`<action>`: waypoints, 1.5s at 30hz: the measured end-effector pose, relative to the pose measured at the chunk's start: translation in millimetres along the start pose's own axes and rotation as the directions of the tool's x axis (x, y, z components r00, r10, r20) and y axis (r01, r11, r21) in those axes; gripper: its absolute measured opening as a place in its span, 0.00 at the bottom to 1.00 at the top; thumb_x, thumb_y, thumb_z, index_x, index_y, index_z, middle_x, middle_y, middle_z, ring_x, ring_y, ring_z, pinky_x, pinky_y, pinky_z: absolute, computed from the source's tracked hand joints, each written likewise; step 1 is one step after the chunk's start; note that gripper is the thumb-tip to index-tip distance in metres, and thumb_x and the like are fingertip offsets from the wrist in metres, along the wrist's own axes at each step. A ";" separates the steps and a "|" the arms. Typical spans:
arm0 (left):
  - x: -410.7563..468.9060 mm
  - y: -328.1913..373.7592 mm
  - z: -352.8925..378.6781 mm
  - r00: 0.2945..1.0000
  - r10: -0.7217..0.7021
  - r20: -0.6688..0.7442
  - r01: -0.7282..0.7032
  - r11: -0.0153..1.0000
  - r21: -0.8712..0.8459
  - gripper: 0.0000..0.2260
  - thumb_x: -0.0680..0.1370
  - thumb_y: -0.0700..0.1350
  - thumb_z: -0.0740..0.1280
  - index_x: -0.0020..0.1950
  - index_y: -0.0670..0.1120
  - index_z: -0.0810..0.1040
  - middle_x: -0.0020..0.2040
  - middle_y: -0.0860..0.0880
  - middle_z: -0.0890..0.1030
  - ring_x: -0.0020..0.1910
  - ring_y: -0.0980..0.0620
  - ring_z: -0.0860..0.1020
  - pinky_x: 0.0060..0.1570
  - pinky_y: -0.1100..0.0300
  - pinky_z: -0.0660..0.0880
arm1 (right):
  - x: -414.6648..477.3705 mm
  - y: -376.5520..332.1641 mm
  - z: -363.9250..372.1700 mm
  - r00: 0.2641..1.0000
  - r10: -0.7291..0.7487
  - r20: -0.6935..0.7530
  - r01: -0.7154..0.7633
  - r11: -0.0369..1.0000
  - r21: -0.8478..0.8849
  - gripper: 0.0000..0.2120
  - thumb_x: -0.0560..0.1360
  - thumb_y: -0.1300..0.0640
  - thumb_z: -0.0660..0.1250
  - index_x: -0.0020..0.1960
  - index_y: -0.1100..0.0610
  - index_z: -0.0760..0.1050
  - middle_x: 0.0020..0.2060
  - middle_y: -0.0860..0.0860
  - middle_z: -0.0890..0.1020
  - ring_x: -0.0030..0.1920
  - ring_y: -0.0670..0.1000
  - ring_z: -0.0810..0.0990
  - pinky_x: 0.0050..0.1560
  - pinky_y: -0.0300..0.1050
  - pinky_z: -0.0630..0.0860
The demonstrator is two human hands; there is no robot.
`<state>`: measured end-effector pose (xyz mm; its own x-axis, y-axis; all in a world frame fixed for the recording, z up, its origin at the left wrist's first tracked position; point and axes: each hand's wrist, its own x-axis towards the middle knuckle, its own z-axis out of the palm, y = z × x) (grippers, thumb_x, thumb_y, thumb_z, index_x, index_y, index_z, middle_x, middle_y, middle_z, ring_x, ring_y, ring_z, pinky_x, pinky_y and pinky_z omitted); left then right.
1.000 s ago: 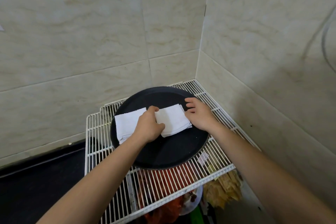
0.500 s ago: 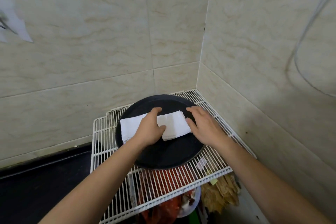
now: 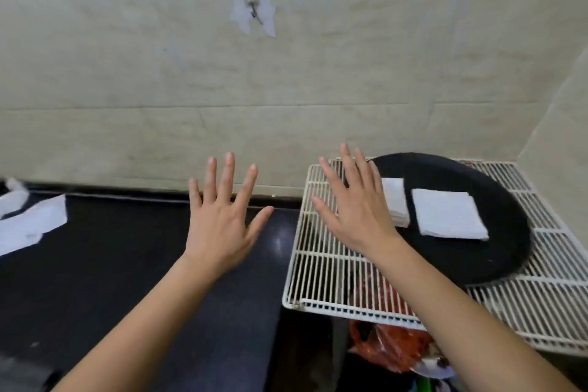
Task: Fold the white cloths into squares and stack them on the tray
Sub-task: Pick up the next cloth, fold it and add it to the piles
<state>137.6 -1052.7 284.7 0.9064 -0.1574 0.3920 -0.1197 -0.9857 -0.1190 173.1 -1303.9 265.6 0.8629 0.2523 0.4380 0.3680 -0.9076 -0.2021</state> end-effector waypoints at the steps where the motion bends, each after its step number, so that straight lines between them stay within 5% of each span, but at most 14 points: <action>1: -11.7 -18.7 -4.2 1.000 -0.030 0.004 0.030 0.999 0.023 0.34 0.78 0.67 0.50 0.80 0.51 0.57 0.81 0.41 0.49 0.79 0.36 0.47 0.70 0.30 0.55 | 3.6 -21.2 6.8 0.999 -0.042 -0.001 0.042 0.999 0.018 0.33 0.81 0.34 0.49 0.81 0.46 0.50 0.81 0.55 0.44 0.80 0.59 0.42 0.79 0.61 0.45; 9: -135.6 -184.4 -68.7 0.949 -0.302 -0.092 0.311 0.944 0.112 0.33 0.79 0.65 0.51 0.79 0.48 0.59 0.80 0.39 0.52 0.79 0.36 0.51 0.70 0.32 0.56 | 18.0 -222.3 29.1 0.940 -0.341 0.004 0.339 0.936 0.098 0.32 0.81 0.36 0.51 0.81 0.48 0.53 0.81 0.55 0.47 0.80 0.59 0.45 0.79 0.60 0.46; 19: -364.9 -392.5 -141.1 0.844 -0.523 -0.119 0.536 0.809 0.241 0.34 0.78 0.66 0.49 0.79 0.48 0.59 0.80 0.40 0.53 0.79 0.36 0.50 0.69 0.29 0.55 | -24.2 -521.4 65.1 0.840 -0.541 0.044 0.524 0.830 0.190 0.34 0.80 0.36 0.51 0.81 0.52 0.53 0.81 0.58 0.49 0.80 0.61 0.49 0.78 0.61 0.51; 26: -460.6 -479.0 -145.8 0.756 -0.645 -0.112 0.650 0.719 0.247 0.34 0.78 0.65 0.49 0.79 0.48 0.60 0.80 0.39 0.53 0.79 0.36 0.50 0.69 0.30 0.56 | -46.3 -652.5 91.4 0.745 -0.665 0.063 0.638 0.736 0.227 0.34 0.80 0.36 0.52 0.81 0.52 0.54 0.80 0.59 0.49 0.80 0.61 0.50 0.78 0.61 0.51; 36: -502.1 -593.7 -97.7 0.686 -0.723 -0.087 0.714 0.645 0.273 0.33 0.79 0.64 0.50 0.80 0.49 0.58 0.81 0.40 0.51 0.79 0.38 0.49 0.71 0.31 0.56 | -19.6 -772.4 182.9 0.658 -0.749 0.078 0.718 0.655 0.234 0.34 0.80 0.37 0.54 0.80 0.53 0.56 0.80 0.59 0.53 0.79 0.61 0.53 0.77 0.59 0.53; 45: -459.9 -785.6 -73.4 0.677 -0.735 -0.048 0.700 0.622 0.350 0.33 0.78 0.64 0.50 0.79 0.47 0.61 0.80 0.39 0.55 0.78 0.37 0.53 0.70 0.31 0.58 | 85.2 -920.3 275.0 0.657 -0.750 0.074 0.687 0.637 0.350 0.34 0.80 0.37 0.51 0.81 0.53 0.53 0.80 0.59 0.50 0.80 0.61 0.50 0.78 0.59 0.51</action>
<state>-215.0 -210.4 264.9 0.6821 0.6146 0.3962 0.7019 -0.7023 -0.1190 3.3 -354.9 248.0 0.3167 0.8714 0.3746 0.9485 -0.2868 -0.1347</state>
